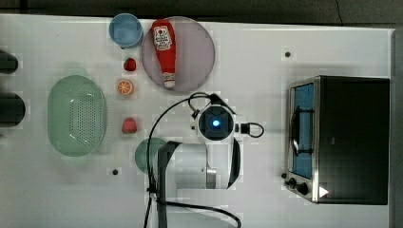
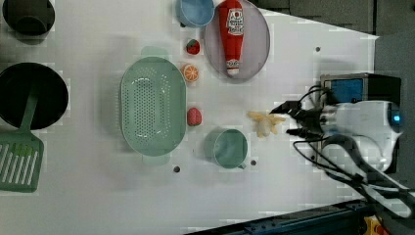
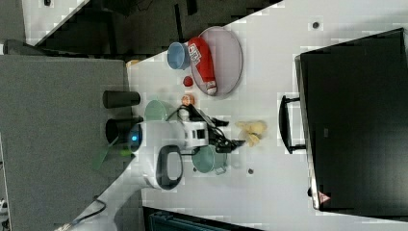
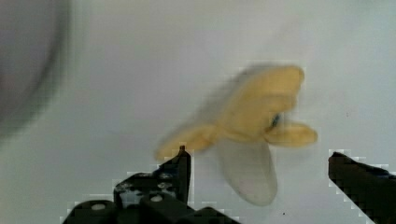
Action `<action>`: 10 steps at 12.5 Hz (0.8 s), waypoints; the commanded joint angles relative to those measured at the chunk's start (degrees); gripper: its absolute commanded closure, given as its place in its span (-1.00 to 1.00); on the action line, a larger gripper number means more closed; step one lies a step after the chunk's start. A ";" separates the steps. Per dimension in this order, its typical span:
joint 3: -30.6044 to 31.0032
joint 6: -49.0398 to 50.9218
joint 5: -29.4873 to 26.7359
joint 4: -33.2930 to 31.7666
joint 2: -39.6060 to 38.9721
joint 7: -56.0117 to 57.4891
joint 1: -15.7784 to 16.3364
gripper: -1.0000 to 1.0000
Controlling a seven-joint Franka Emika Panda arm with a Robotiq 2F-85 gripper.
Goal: Pick banana from table and place on oven.
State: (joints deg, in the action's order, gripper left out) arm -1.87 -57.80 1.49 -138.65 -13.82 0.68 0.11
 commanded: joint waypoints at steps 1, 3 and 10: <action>-1.01 -6.27 -0.37 -0.67 -3.66 -1.49 -0.86 -1.00; -0.90 -10.10 -0.37 -0.70 -6.80 -1.50 -0.85 -1.00; -0.29 -13.49 -0.37 -1.49 -6.61 -1.59 -0.76 0.28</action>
State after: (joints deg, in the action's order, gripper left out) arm -2.73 -71.45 1.35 -141.34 -21.50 0.64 -0.88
